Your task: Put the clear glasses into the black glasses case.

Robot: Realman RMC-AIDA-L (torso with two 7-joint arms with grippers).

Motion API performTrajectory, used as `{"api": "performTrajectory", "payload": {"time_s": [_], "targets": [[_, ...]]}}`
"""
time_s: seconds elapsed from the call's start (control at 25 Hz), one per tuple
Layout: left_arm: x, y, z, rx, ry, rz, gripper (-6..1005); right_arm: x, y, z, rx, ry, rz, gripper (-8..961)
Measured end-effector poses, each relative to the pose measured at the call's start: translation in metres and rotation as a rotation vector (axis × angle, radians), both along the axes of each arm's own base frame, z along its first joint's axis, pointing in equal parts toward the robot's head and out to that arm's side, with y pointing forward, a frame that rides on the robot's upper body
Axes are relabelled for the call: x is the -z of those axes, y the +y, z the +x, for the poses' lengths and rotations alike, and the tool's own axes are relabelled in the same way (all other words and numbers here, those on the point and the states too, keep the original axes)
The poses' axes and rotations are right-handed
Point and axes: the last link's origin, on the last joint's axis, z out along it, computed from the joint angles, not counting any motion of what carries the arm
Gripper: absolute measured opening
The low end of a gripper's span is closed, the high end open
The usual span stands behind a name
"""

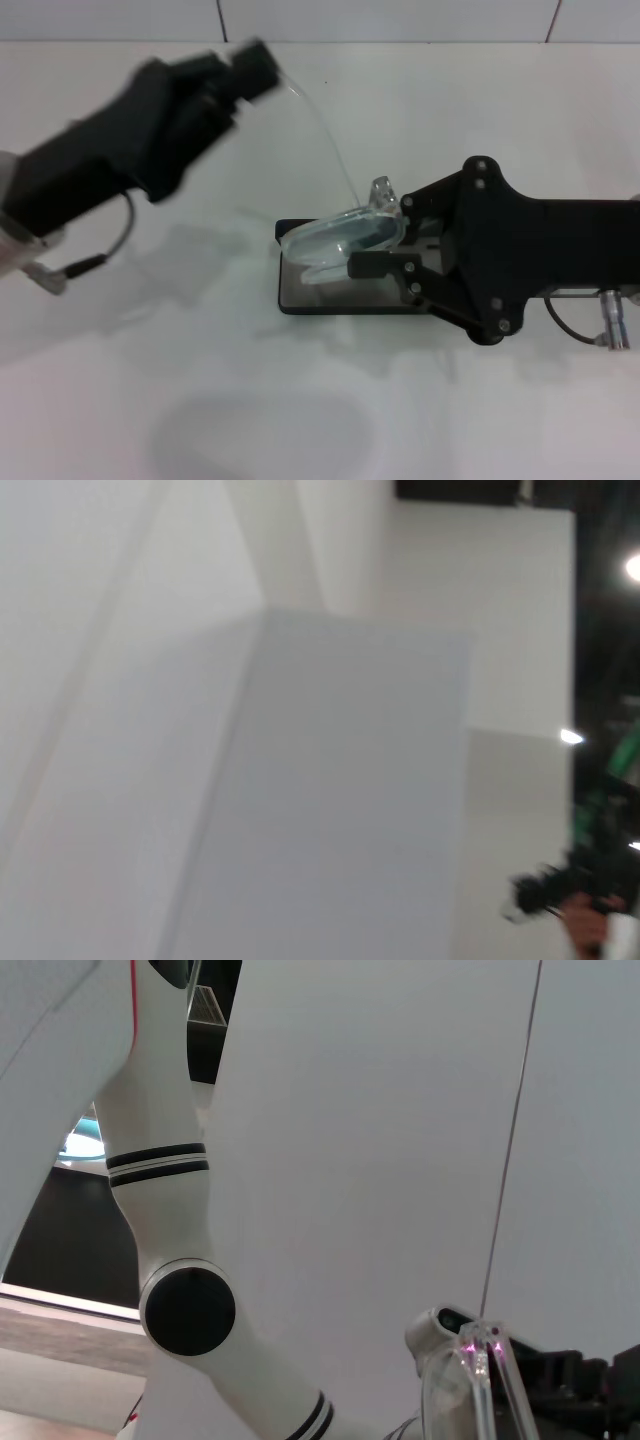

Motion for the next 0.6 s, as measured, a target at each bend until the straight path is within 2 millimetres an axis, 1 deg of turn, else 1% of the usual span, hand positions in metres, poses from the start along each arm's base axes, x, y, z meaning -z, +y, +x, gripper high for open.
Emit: {"api": "performTrajectory", "payload": {"time_s": [0.16, 0.36, 0.44, 0.52, 0.6], "targets": [[-0.013, 0.001, -0.016, -0.091, -0.025, 0.073, 68, -0.003, -0.005, 0.003, -0.018, 0.034, 0.027, 96], [-0.017, 0.004, -0.032, -0.197, -0.017, 0.11, 68, -0.013, -0.019, 0.006, -0.092, 0.129, 0.062, 96], [-0.015, 0.006, -0.034, -0.223, -0.009, 0.106, 68, -0.015, -0.023, 0.005, -0.124, 0.15, 0.052, 96], [-0.011, 0.008, -0.032, -0.225, 0.001, 0.087, 68, -0.015, -0.026, 0.003, -0.155, 0.16, 0.031, 96], [-0.004, 0.01, -0.024, -0.196, 0.015, 0.05, 68, -0.012, -0.028, 0.0, -0.174, 0.158, 0.011, 96]]}}
